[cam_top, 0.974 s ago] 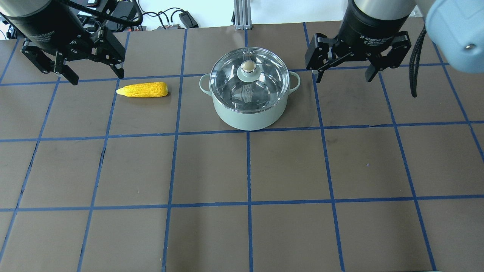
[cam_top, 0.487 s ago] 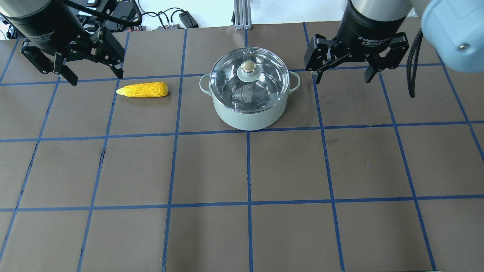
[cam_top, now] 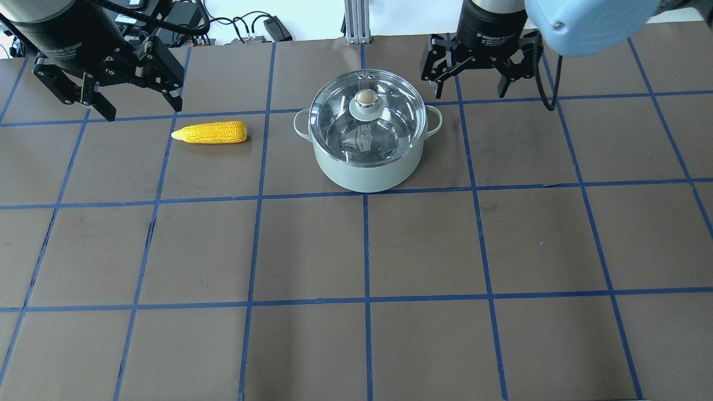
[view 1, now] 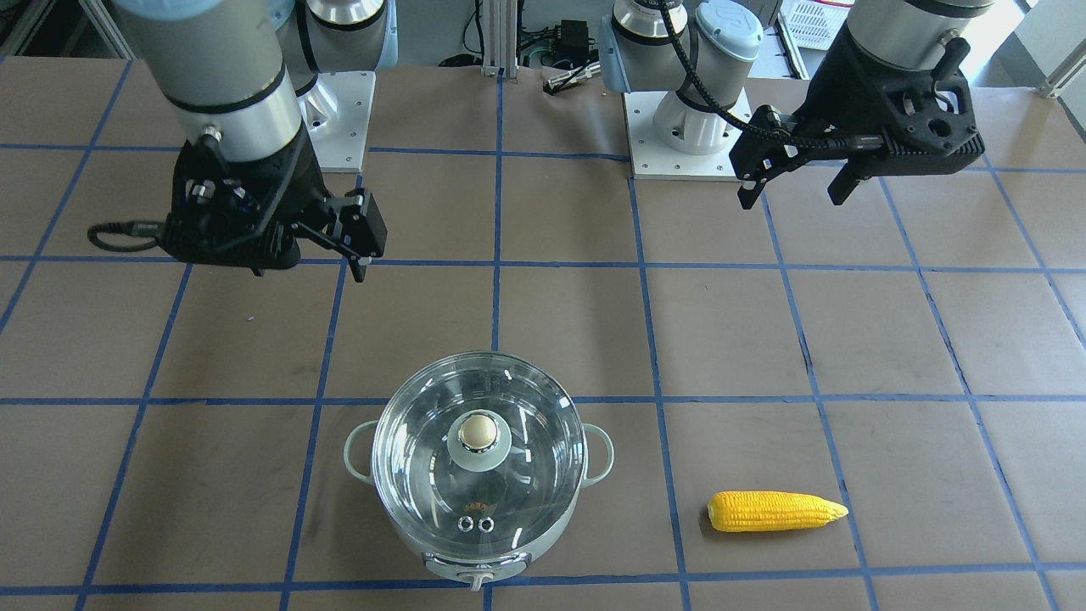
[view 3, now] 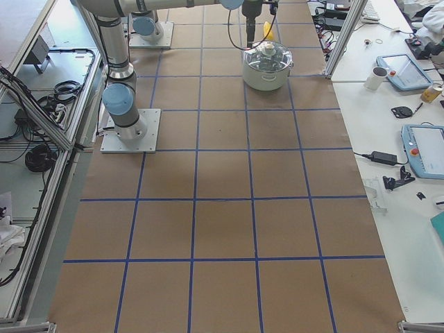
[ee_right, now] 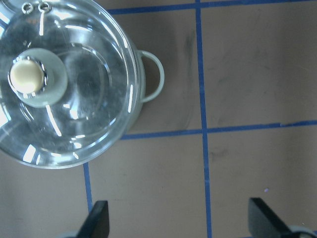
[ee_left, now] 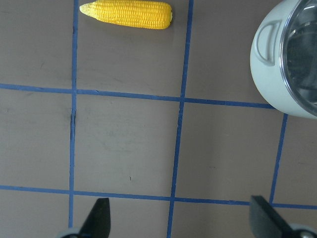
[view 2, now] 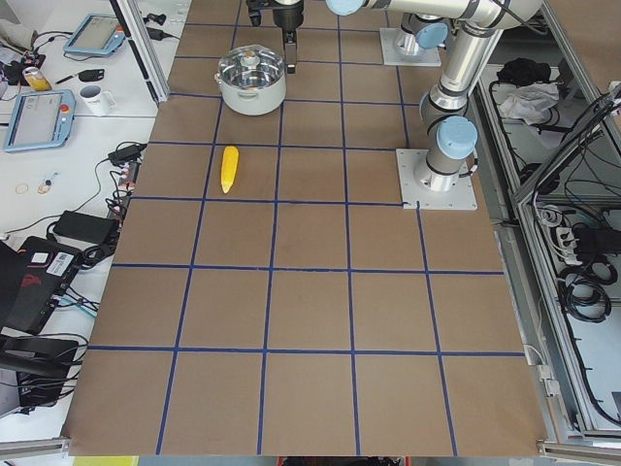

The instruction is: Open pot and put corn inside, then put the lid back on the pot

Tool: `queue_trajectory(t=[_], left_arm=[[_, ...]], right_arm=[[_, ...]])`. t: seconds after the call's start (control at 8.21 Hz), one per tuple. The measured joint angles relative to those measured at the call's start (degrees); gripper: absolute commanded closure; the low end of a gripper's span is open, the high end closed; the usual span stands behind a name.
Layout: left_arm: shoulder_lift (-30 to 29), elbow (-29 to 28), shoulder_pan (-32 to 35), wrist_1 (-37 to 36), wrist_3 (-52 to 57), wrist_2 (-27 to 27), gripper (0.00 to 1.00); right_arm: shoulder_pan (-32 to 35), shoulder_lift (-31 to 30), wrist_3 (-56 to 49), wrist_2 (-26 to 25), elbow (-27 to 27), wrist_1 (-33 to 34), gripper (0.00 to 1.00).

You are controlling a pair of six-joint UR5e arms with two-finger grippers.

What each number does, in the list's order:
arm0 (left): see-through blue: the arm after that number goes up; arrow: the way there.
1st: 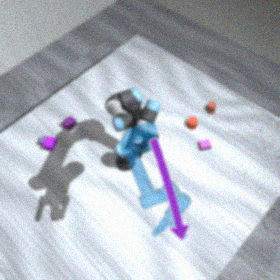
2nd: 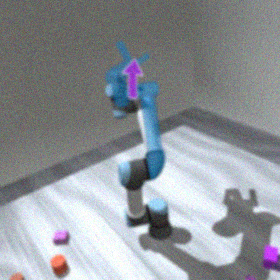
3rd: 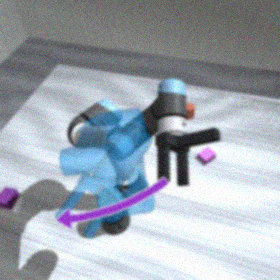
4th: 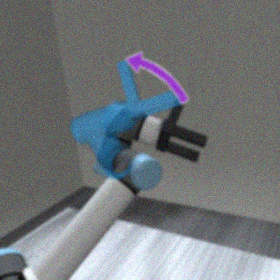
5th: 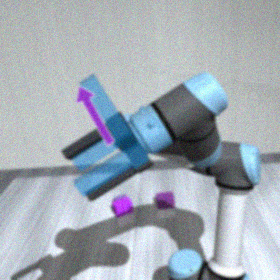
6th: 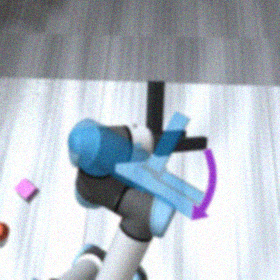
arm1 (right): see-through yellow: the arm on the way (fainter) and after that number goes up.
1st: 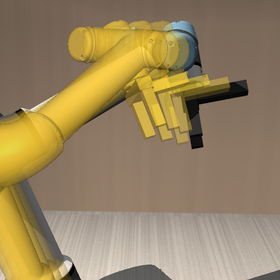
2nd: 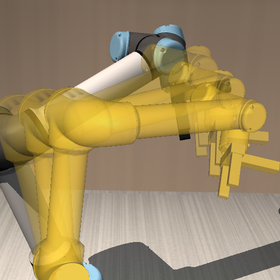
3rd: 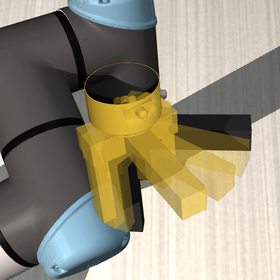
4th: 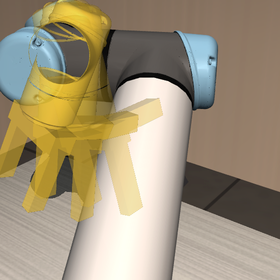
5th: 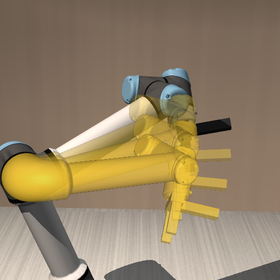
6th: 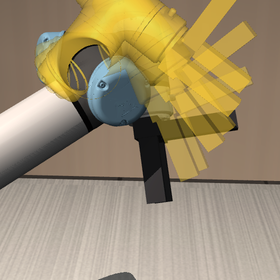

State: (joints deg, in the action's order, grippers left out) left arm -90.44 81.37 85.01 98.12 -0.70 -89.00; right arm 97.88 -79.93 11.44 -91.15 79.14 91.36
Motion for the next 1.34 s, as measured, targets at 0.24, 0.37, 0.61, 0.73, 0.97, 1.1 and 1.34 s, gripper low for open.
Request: queue_trajectory(t=[0.24,0.37,0.61,0.73,0.97,1.1,1.34], left_arm=[[-1.1,-0.3,0.0,-2.0,0.0,0.1,0.0],[-1.4,-0.3,-0.1,-2.5,0.0,0.1,0.0],[-2.8,-0.4,-0.2,-6.0,-0.6,-0.2,0.0],[-3.9,-0.5,-0.3,-7.4,-1.5,-0.2,0.0],[-6.7,-0.7,-0.7,-9.5,-11.0,0.4,0.0],[-8.0,-0.6,-0.9,-12.4,-19.0,2.1,0.0],[-10.3,0.1,-1.0,-19.8,-34.6,5.8,0.0]], right_arm=[[2.8,8.3,5.6,0.0,-4.8,6.3,0.0],[4.7,11.9,8.8,0.1,-5.7,11.2,0.0],[7.8,16.7,12.8,0.1,-6.3,18.0,0.0],[9.1,18.4,13.7,-0.1,-6.3,20.4,0.0],[10.0,20.3,14.0,-0.3,-6.3,22.9,0.04],[10.2,21.0,14.2,-0.3,-6.2,23.3,0.07],[10.4,21.4,14.3,0.0,-6.1,23.5,0.27]])
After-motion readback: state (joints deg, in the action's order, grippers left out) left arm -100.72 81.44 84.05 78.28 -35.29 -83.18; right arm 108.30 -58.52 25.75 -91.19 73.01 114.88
